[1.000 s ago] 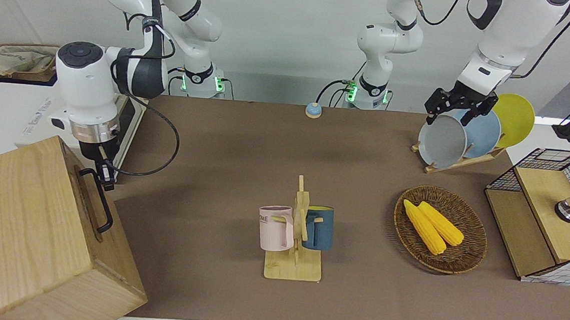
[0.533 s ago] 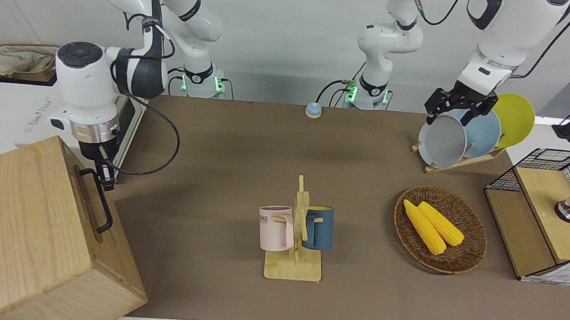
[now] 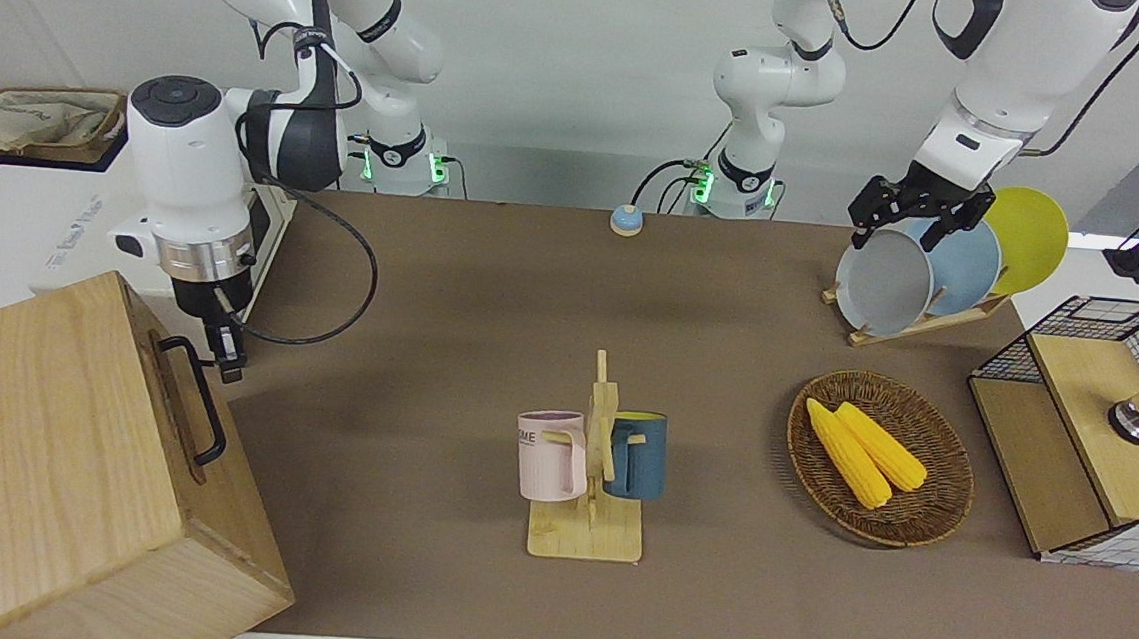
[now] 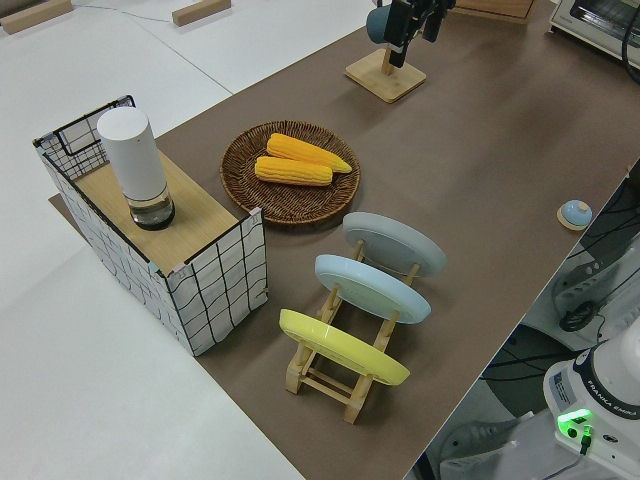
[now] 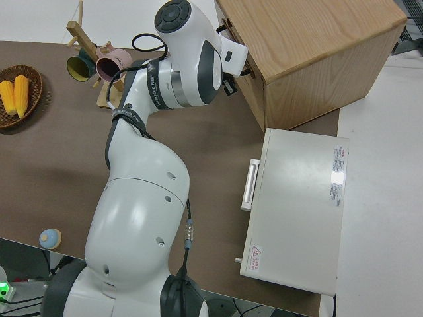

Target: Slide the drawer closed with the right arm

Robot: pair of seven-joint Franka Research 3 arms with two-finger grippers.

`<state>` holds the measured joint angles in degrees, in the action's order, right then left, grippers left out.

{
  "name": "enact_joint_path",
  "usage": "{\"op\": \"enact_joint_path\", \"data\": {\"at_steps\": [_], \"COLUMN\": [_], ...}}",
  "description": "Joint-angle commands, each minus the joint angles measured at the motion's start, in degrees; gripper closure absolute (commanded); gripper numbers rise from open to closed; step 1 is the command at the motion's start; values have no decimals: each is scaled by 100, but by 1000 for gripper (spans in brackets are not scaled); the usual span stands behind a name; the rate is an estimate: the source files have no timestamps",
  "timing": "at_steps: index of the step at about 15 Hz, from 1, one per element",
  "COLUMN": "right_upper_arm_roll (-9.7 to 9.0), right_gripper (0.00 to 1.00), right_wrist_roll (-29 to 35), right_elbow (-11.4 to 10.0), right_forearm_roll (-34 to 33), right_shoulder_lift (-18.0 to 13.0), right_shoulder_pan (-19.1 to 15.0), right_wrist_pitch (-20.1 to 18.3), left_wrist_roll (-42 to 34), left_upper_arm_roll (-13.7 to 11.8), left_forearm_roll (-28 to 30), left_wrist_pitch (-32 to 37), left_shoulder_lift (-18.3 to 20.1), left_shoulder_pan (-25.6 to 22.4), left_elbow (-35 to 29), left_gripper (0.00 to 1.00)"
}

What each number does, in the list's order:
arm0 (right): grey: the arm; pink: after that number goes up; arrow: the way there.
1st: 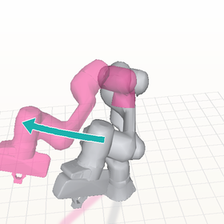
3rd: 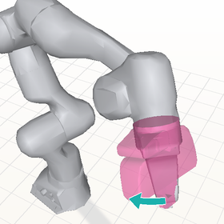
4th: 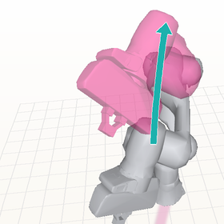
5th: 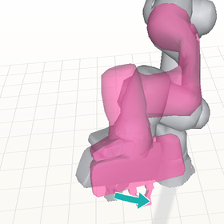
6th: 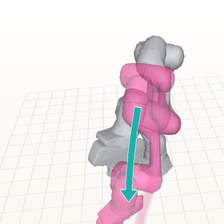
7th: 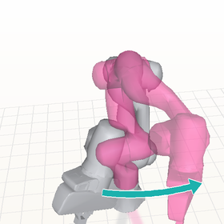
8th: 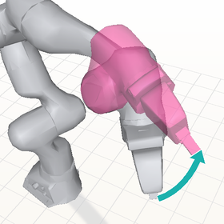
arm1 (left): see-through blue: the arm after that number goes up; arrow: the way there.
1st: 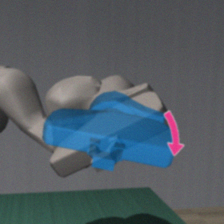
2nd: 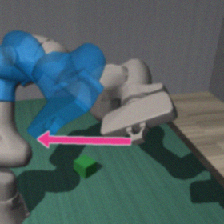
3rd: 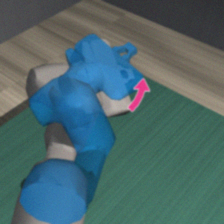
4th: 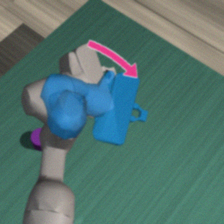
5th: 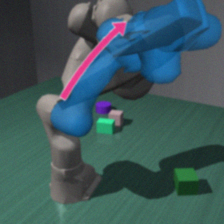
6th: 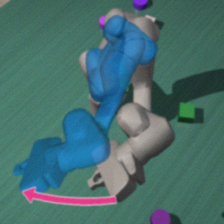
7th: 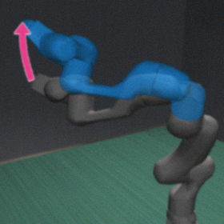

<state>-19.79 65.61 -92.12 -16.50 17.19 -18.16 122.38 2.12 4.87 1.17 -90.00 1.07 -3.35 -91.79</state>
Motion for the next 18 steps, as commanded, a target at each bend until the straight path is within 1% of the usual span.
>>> {"op": "enact_joint_path", "data": {"at_steps": [1,3,4,6,7,9,10,11,12,15,16,17,18], "right_upper_arm_roll": [-288,-420,-429,-438,-438,-447,-429,-403,-394,-298,-245,-149,26], "right_gripper": [1000,1000,1000,1000,1000,1000,1000,1000,1000,1000,1000,1000,1000], "right_wrist_roll": [58,-82,-379,-1082,-1390,-2311,-2803,-3191,-3438,-3993,-4134,-4300,-4476], "right_elbow": [36,36,36,9,9,-8,-8,-8,-17,-192,-201,-202,-202], "right_forearm_roll": [120,365,498,744,806,929,1121,1271,1298,1369,1508,1649,1737], "right_shoulder_lift": [-119,-216,-295,-444,-497,-629,-708,-787,-849,-1121,-1200,-1262,-1341], "right_shoulder_pan": [-47,-47,-30,41,41,41,41,50,50,199,225,339,461], "right_wrist_pitch": [-380,-600,-714,-1022,-1110,-1373,-1531,-1637,-1725,-1796,-1840,-1919,-2015], "left_wrist_roll": [-36,-28,-36,-36,-36,-28,-36,-28,-28,-36,-36,-28,-36], "left_upper_arm_roll": [-13,-21,-21,-21,-21,-21,-21,-21,-13,-13,-21,-21,-21], "left_forearm_roll": [-73,-73,-73,-73,-73,-73,-73,-73,-73,-73,-73,-73,-73], "left_wrist_pitch": [27,27,35,27,27,27,27,27,27,35,27,27,27], "left_shoulder_lift": [42,51,51,51,42,42,51,42,51,42,51,42,51], "left_shoulder_pan": [27,27,27,27,27,36,27,36,27,27,27,36,27], "left_elbow": [4,4,4,4,4,4,4,4,4,4,4,4,4], "left_gripper": [2,2,2,5,5,5,2,5,2,5,2,2,2]}}
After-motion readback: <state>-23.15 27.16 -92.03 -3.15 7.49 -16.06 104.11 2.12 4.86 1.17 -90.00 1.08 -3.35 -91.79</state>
